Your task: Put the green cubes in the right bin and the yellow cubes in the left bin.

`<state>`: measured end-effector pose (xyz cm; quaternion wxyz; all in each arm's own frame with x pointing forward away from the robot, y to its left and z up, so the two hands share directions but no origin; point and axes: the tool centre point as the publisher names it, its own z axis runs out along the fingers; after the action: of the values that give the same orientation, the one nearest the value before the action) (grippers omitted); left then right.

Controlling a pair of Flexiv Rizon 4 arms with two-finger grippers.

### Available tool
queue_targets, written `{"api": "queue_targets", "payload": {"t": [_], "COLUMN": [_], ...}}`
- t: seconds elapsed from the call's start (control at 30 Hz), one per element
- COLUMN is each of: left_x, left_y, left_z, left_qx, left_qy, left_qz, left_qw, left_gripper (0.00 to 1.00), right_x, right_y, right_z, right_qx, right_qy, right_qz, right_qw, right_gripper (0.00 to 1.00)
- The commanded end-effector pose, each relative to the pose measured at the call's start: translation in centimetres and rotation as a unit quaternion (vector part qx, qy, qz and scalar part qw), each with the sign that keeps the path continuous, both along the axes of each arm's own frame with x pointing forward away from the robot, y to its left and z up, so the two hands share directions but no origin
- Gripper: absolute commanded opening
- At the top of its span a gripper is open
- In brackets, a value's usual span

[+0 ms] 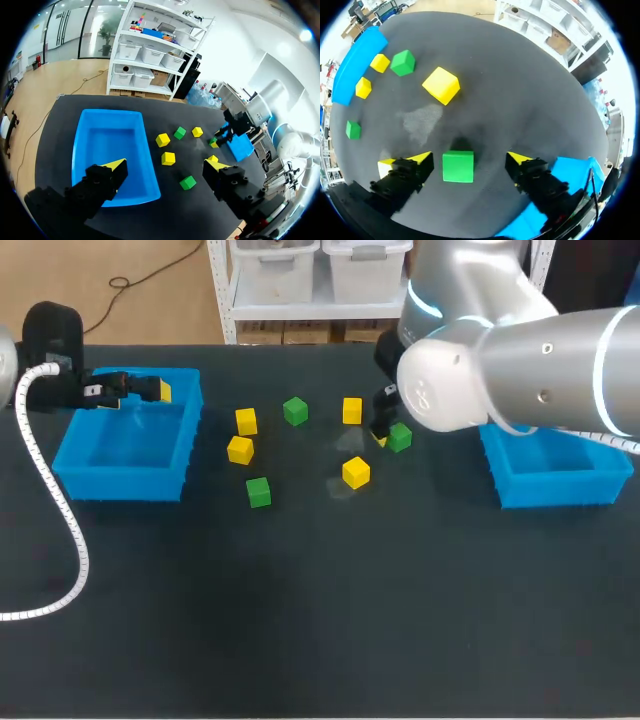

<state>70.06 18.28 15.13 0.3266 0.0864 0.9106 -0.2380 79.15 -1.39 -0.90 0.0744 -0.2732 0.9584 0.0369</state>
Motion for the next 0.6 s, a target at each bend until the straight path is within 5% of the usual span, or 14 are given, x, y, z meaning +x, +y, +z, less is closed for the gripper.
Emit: {"api": "queue_targets", "payload": {"t": [0.03,0.07,0.37,0.6], "left_x": [-0.1,-0.1,-0.1,-0.1], "left_y": [0.2,0.2,0.2,0.2], "left_z": [-0.1,-0.1,-0.1,-0.1], "left_qx": [-0.004,-0.004,-0.004,-0.004], "left_qy": [-0.003,-0.003,-0.003,-0.003], "left_qz": [-0.003,-0.003,-0.003,-0.003], "left_qw": [1.000,1.000,1.000,1.000], "left_gripper": [1.00,1.00,1.00,1.00], "right_x": [-0.3,-0.5,-1.5,-2.1], "right_y": [-0.2,-0.4,-1.7,-3.5], "right_z": [-0.2,-0.3,0.0,6.2], "right_qx": [-0.004,-0.005,0.004,0.019], "right_qy": [-0.002,0.000,0.002,-0.080], "right_qz": [-0.005,-0.007,-0.018,-0.031], "right_qw": [1.000,1.000,1.000,0.996], "right_gripper": [0.17,0.01,0.00,0.00]}}
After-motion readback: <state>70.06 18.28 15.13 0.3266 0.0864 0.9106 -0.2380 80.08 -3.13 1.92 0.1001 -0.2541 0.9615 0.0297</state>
